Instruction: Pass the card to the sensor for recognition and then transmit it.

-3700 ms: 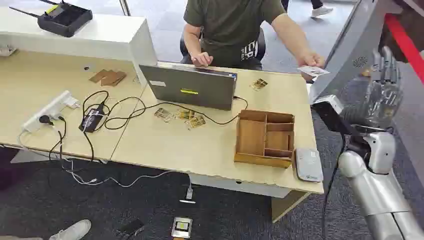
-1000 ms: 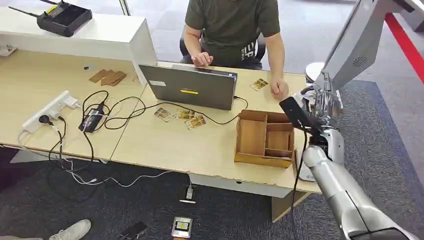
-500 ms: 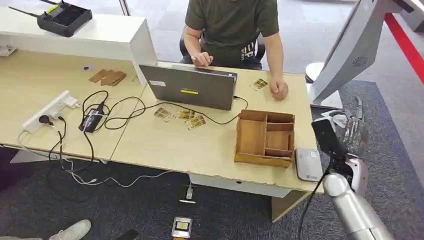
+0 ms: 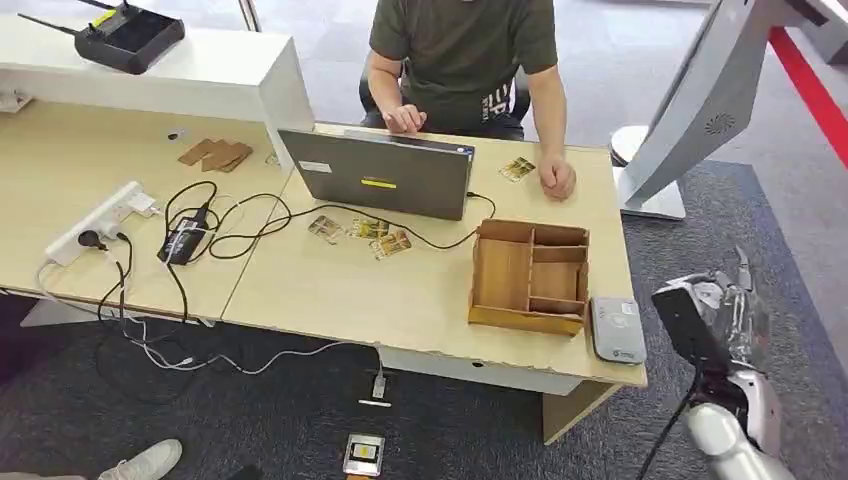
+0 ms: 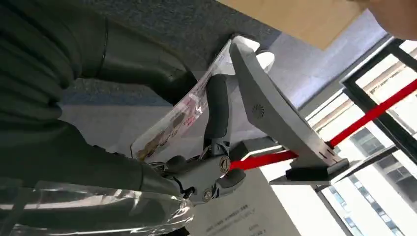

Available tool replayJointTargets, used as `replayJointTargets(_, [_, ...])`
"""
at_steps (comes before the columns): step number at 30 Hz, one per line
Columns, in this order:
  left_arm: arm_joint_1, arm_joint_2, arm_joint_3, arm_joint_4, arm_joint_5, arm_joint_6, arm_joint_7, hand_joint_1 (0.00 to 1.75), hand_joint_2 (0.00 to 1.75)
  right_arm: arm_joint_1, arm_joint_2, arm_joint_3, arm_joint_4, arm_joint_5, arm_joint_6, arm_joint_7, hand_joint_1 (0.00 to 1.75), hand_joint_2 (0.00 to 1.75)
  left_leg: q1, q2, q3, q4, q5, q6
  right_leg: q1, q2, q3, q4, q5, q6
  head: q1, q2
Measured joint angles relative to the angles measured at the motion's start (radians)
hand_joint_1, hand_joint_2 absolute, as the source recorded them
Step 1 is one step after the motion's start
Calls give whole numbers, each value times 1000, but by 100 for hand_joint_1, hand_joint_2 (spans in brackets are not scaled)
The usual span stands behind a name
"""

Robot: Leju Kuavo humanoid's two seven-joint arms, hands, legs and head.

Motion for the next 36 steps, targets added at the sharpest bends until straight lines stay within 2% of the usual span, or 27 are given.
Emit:
replayJointTargets(3, [1, 4, 1, 0, 0, -2, 1, 0, 175, 24, -28, -5, -42, 5, 88, 19, 175, 175, 0, 0, 0, 0, 0, 0, 0, 0, 0, 0, 0, 0, 0, 0])
replayJointTargets(6, [-5, 7, 1, -2, -2, -8, 6, 0, 175, 26, -39, 5, -42, -20, 261, 57, 175, 175, 0, 1, 0, 0, 0, 0, 0, 0, 0, 0, 0, 0, 0, 0])
replayJointTargets(10, [-13, 8, 0, -4, -6, -12, 12, 0, 175, 29, -40, 30, -33, -34, 318, 63, 175, 175, 0, 0, 0, 0, 0, 0, 0, 0, 0, 0, 0, 0, 0, 0])
replayJointTargets(24, [-18, 10, 0, -10, 0, -23, 15, 0, 175, 5, -23, 171, -15, -42, 374, 85, 175, 175, 0, 0, 0, 0, 0, 0, 0, 0, 0, 0, 0, 0, 0, 0])
replayJointTargets(33, [-17, 12, 0, -12, 7, -21, 16, 0, 175, -12, -13, 220, -4, -13, 391, 108, 175, 175, 0, 0, 0, 0, 0, 0, 0, 0, 0, 0, 0, 0, 0, 0])
replayJointTargets(36, [-17, 13, 0, -12, 14, -21, 16, 0, 175, -18, -10, 230, 5, -7, 416, 116, 175, 175, 0, 0, 0, 0, 0, 0, 0, 0, 0, 0, 0, 0, -1, 0])
